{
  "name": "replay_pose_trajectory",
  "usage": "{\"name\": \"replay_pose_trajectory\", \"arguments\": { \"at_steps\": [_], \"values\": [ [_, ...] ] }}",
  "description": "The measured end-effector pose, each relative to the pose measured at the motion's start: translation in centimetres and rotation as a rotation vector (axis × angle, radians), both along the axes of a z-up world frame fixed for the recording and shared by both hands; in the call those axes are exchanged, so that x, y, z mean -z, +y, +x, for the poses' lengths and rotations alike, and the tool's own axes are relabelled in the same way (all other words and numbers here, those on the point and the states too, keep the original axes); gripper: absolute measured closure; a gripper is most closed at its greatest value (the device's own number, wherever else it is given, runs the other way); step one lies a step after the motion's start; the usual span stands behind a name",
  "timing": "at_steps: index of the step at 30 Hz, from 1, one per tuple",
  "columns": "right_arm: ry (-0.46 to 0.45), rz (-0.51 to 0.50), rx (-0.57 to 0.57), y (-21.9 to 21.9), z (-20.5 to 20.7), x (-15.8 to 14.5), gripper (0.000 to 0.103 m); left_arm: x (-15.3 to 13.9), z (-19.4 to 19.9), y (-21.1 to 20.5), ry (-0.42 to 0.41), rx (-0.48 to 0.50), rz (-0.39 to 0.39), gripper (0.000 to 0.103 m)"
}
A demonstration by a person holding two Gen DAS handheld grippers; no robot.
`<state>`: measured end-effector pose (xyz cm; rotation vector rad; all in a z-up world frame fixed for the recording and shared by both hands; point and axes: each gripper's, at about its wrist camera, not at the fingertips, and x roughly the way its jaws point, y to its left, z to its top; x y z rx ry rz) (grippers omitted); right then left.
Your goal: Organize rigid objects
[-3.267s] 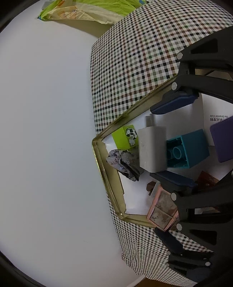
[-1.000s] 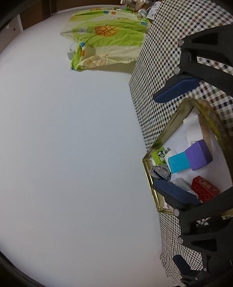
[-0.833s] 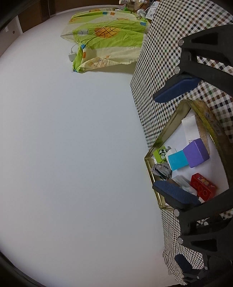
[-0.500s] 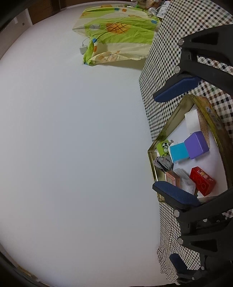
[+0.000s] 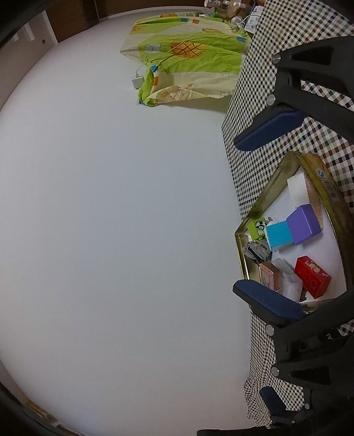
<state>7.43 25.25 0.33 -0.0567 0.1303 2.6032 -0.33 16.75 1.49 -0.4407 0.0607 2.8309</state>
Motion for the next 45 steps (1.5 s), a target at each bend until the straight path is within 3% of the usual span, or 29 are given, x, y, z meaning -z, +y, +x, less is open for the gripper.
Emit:
{"name": "replay_pose_trajectory", "arguments": {
  "at_steps": [45],
  "values": [
    [-0.024,-0.001,-0.023,0.84,0.11,0.18,0.005,0.04,0.05,0.71,-0.01,0.019,-0.011,0.0]
  ]
}}
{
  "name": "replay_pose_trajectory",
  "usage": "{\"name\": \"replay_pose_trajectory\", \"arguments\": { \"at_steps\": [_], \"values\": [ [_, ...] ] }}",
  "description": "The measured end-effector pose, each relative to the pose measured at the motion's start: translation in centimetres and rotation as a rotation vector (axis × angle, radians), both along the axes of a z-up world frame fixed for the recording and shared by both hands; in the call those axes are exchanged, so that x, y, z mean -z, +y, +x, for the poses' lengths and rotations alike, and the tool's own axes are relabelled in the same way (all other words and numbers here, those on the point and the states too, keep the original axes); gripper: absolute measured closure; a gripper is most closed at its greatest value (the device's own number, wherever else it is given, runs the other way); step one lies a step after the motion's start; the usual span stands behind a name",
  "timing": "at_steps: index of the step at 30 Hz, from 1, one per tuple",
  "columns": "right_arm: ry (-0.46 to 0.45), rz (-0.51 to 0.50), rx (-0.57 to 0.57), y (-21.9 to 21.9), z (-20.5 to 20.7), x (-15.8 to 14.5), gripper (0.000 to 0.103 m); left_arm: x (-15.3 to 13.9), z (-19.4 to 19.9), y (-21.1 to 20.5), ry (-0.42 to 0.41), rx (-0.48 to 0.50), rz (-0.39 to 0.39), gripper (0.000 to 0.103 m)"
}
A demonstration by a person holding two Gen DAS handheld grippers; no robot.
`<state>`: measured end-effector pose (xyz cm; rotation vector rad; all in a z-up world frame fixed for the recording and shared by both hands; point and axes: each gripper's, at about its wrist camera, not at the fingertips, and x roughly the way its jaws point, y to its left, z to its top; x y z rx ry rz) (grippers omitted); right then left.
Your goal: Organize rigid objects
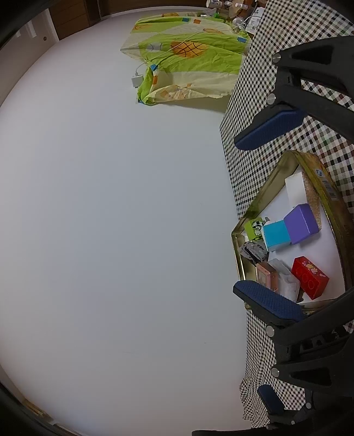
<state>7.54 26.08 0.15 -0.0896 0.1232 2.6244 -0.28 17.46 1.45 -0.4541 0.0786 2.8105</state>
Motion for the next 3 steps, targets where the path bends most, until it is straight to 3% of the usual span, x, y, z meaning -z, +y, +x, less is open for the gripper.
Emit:
{"name": "replay_pose_trajectory", "arguments": {
  "at_steps": [3],
  "values": [
    [-0.004,-0.003,-0.001,0.01,-0.02,0.03,0.005,0.05,-0.09,-0.01,-0.006,-0.001,0.0,0.0]
  ]
}}
